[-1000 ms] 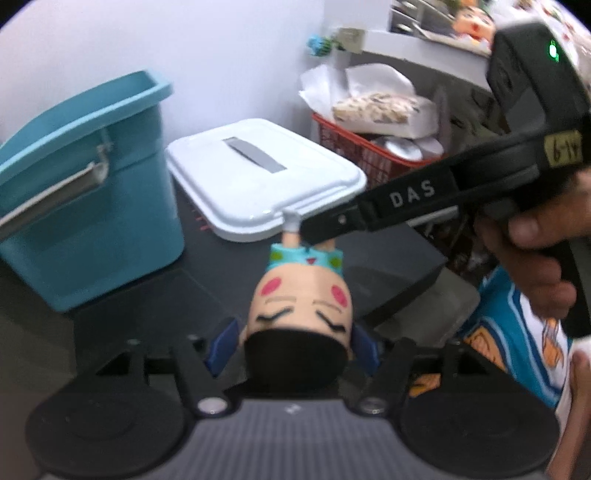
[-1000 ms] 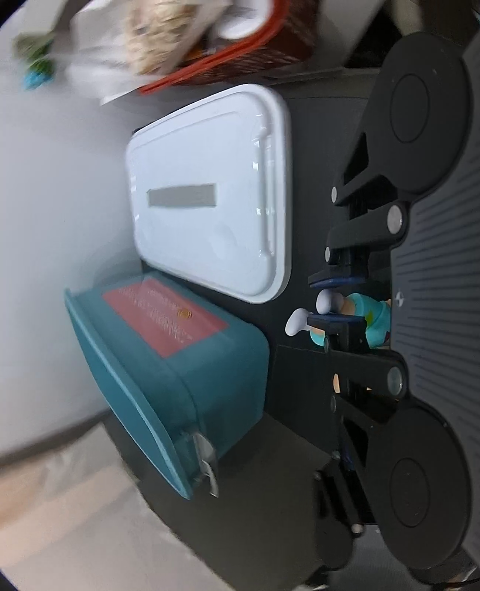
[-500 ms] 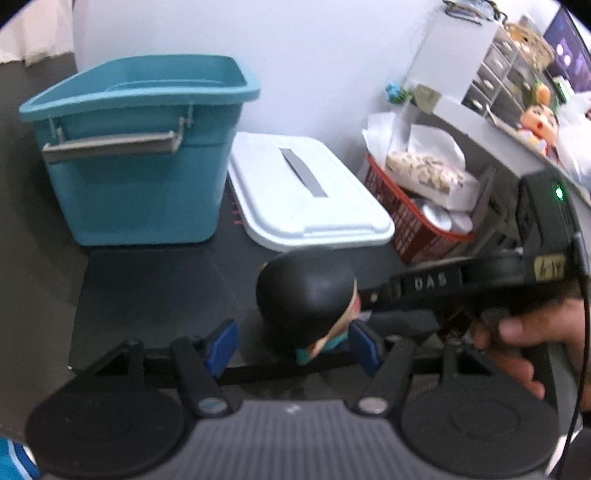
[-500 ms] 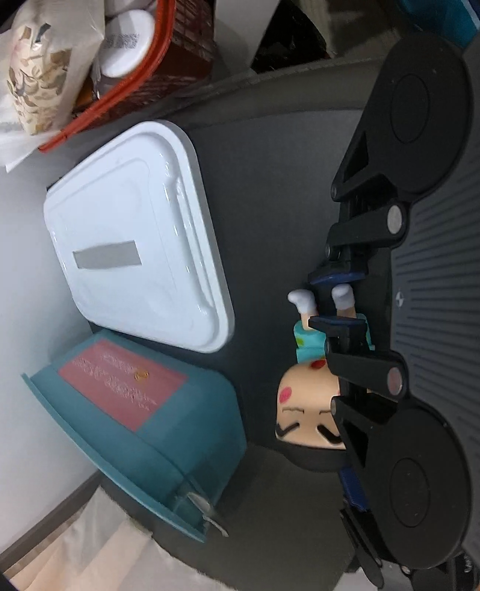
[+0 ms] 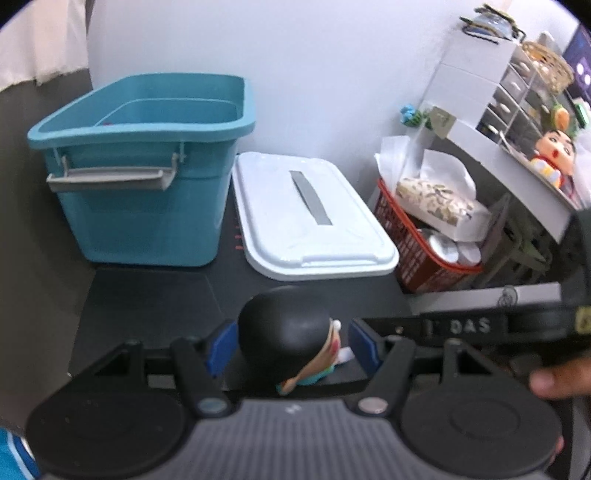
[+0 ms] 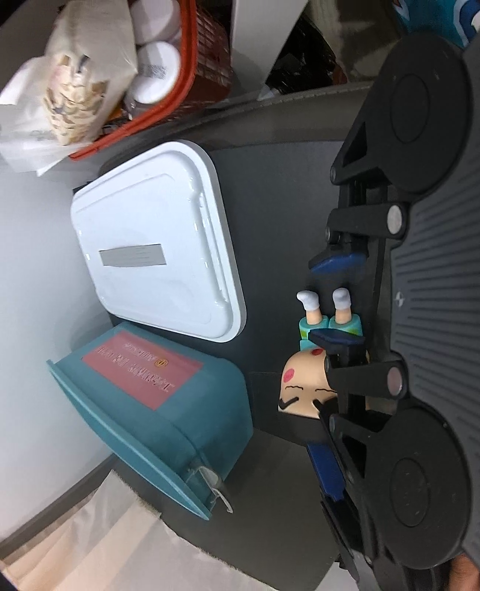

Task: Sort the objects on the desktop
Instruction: 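Rotate the held figurine with the left tool toward the teal bin, then carry the figurine over the teal bin with the left tool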

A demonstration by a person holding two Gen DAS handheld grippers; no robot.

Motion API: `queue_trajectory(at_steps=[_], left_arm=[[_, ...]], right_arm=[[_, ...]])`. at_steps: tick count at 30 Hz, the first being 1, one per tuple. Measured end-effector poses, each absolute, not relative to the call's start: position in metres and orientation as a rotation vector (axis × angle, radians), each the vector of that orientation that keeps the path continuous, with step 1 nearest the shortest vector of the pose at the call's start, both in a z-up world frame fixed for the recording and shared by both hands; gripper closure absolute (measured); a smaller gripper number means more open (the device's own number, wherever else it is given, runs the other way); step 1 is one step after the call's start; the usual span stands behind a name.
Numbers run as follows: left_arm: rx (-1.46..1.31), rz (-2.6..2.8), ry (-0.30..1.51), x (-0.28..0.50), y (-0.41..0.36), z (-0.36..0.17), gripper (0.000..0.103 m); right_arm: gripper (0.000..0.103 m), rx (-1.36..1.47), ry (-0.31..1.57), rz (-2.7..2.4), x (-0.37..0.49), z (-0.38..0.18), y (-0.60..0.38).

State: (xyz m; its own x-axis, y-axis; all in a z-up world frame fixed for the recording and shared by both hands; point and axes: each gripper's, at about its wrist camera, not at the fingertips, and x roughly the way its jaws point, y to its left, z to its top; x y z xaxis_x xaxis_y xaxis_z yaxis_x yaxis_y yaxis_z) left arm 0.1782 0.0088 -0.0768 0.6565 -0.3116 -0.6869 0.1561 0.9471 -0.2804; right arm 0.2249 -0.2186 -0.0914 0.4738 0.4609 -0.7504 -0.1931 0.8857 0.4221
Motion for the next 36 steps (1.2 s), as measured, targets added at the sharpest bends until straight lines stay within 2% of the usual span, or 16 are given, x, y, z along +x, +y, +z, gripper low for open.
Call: queue_trajectory(at_steps=[5, 21, 24, 36], left_arm=[[-0.221, -0.212, 0.820, 0.183, 0.003, -0.083, 0.034], [-0.255, -0.145, 0.789, 0.193, -0.006, -0.098, 0.035], [-0.236, -0.155, 0.779, 0.191, -0.009, -0.093, 0.039], [-0.157, -0.138, 0.734, 0.180, -0.002, -0.056, 0.039]], right_arm=[[0.058, 0.234, 0.950, 0.388, 0.220, -0.079, -0.221], [0.058, 0.300, 0.921, 0.415, 0.211, -0.066, -0.246], [0.058, 0.309, 0.922, 0.426, 0.211, -0.067, -0.246], [0.058, 0.335, 0.899, 0.481, 0.207, -0.062, -0.242]])
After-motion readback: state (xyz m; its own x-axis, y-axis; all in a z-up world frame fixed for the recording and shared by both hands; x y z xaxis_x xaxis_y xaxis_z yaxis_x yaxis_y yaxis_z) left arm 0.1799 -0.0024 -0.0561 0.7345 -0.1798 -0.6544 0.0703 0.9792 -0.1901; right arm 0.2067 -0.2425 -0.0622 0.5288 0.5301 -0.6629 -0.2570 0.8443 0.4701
